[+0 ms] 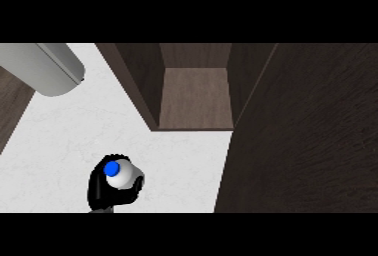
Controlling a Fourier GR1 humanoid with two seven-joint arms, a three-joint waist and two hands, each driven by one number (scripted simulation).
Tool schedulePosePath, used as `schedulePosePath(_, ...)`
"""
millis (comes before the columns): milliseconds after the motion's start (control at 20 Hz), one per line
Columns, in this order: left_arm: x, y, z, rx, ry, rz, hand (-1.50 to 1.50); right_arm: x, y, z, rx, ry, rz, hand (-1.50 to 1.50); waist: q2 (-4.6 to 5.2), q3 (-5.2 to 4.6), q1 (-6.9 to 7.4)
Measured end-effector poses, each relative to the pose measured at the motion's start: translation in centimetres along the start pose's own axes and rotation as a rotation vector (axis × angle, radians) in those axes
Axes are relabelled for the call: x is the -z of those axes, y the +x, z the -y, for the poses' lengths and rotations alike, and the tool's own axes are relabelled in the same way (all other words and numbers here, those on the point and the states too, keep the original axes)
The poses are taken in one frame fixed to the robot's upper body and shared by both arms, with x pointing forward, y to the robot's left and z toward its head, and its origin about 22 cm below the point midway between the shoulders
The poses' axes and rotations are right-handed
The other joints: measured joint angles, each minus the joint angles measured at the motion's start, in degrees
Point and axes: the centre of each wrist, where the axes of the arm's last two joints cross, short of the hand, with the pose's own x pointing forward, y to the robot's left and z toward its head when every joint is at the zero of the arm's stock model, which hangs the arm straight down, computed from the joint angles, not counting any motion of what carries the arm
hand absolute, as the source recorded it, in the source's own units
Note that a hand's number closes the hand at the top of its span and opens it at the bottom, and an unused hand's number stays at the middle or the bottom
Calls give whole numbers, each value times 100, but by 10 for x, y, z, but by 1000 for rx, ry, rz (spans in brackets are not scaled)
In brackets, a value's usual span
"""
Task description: Pick up the bottled water, place it into the cabinet and close the cabinet
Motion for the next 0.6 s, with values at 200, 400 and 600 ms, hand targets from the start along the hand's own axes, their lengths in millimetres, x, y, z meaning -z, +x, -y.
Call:
schedulePosePath(200,4,12,12,0,-46,-1,150,1,1,0,4,-8,3,-150,5,-1,4)
schedulePosePath(400,7,32,24,-32,-79,-18,150,2,1,-2,7,-3,-2,-150,7,-2,14)
schedulePosePath(600,8,52,41,-63,-101,-30,150,1,1,-1,0,-2,-6,-150,7,-1,12)
